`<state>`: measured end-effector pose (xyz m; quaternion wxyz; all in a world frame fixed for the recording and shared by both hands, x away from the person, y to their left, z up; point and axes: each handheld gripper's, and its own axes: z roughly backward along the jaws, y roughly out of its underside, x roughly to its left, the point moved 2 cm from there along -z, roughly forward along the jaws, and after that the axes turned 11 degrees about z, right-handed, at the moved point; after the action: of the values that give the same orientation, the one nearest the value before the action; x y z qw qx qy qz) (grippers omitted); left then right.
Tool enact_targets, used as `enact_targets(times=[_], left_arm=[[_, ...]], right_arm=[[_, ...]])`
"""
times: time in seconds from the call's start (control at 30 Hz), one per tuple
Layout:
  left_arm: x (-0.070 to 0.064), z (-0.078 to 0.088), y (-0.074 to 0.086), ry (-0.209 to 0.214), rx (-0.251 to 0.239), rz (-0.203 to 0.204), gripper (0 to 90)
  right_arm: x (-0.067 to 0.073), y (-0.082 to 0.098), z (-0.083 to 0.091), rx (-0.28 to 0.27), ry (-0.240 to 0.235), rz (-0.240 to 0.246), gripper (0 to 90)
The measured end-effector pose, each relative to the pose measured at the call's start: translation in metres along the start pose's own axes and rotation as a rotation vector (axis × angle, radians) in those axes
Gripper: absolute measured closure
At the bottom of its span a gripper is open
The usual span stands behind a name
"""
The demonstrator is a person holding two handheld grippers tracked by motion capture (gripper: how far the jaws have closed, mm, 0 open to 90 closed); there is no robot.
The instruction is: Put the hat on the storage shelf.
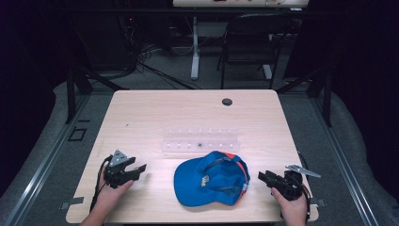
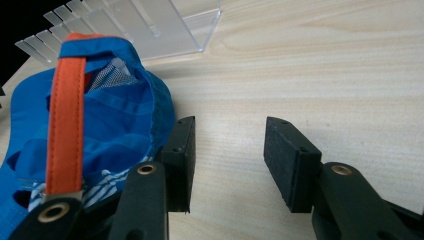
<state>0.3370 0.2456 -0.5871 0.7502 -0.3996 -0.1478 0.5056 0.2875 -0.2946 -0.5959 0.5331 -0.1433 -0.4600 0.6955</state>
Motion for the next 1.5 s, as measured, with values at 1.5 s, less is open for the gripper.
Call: enact_targets(times=[1.5], left_arm=[[-0.007, 0.001, 0.000, 0.020, 0.001, -0.015, 42.2]], right_arm=[[0.036, -0.080, -0.012, 0.342, -0.365, 0.030, 62.2]])
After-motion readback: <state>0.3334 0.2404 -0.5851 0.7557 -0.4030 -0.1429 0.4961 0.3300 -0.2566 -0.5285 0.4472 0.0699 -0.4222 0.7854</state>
